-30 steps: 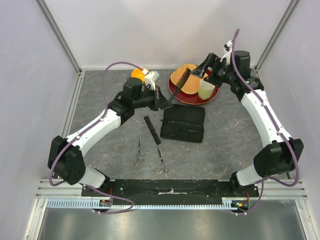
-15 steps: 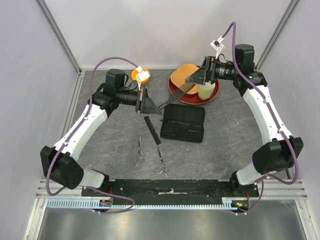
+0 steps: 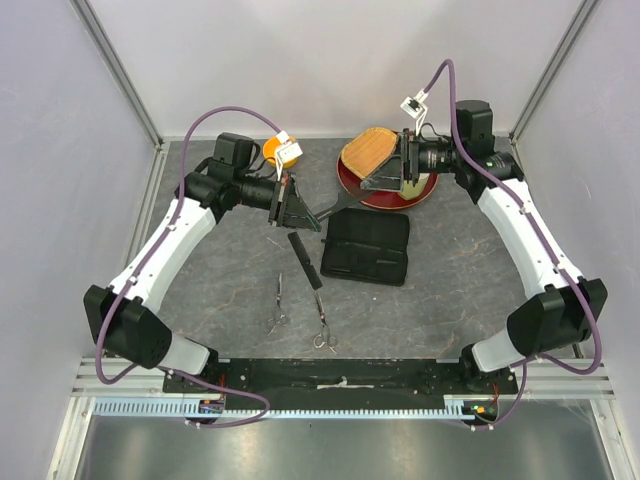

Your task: Sort the hair-cutting tools

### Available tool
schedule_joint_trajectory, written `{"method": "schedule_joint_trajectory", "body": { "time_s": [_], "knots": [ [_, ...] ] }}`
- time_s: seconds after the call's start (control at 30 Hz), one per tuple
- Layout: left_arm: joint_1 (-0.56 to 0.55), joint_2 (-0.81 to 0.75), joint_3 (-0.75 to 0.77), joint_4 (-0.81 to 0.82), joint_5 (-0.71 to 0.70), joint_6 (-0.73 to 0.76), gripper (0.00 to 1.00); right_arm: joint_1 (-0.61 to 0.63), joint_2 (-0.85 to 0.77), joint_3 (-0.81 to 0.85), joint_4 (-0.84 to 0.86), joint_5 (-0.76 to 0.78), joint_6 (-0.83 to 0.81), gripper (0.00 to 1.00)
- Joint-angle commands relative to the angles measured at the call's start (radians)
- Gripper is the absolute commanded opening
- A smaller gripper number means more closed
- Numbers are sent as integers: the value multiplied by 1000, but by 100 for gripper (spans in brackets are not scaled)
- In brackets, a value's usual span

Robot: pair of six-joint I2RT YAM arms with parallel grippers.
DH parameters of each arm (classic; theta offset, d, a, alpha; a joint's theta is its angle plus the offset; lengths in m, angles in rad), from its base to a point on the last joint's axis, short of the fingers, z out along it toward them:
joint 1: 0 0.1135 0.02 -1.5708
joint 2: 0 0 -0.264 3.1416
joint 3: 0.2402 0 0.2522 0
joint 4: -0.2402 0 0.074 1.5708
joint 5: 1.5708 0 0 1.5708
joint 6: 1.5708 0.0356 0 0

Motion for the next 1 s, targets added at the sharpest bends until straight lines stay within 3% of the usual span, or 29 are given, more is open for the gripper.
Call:
{"method": "schedule_joint_trajectory", "body": {
  "time_s": [0.0, 0.23, 0.47, 0.5, 0.53, 0.6, 0.63, 0.7, 0.73, 0.77, 0.8, 0.87, 0.9, 0.97],
  "knots": [
    [0, 11, 42, -65, 21, 93, 2, 5, -57, -19, -2, -67, -53, 85],
    [0, 22, 48, -69, 33, 102, 2, 5, -66, -33, -3, -104, -48, 74],
    [0, 27, 59, -89, 33, 121, 2, 5, -87, -71, -5, -113, -65, 55],
    [0, 28, 60, -89, 35, 121, 2, 3, -87, -72, -5, -111, -65, 51],
    [0, 30, 62, -88, 35, 121, 2, 5, -87, -77, -5, -95, -65, 39],
    [0, 33, 62, -91, 33, 125, 2, 3, -86, -79, -8, -49, -67, 31],
    [0, 31, 63, -92, 32, 125, 2, 2, -83, -79, -9, -17, -65, 20],
    [0, 31, 63, -92, 9, 125, 5, -1, -80, -76, -11, 23, -63, 11],
    [0, 31, 66, -92, -8, 125, 10, -4, -78, -74, -11, 48, -60, 1],
    [0, 27, 68, -92, -25, 125, 15, -6, -80, -72, -11, 91, -59, 0],
    [0, 27, 71, -92, -61, 125, 32, -7, -78, -71, -11, 109, -54, 0],
    [2, 22, 77, -80, -121, 113, 48, -7, -73, -68, -11, 163, -48, 0],
    [2, 16, 79, -73, -219, 90, 67, -7, -73, -68, -11, 180, -44, 0],
    [5, 5, 74, -34, -356, 55, 83, -10, -69, -72, -15, 236, -31, 0]
  ]
}}
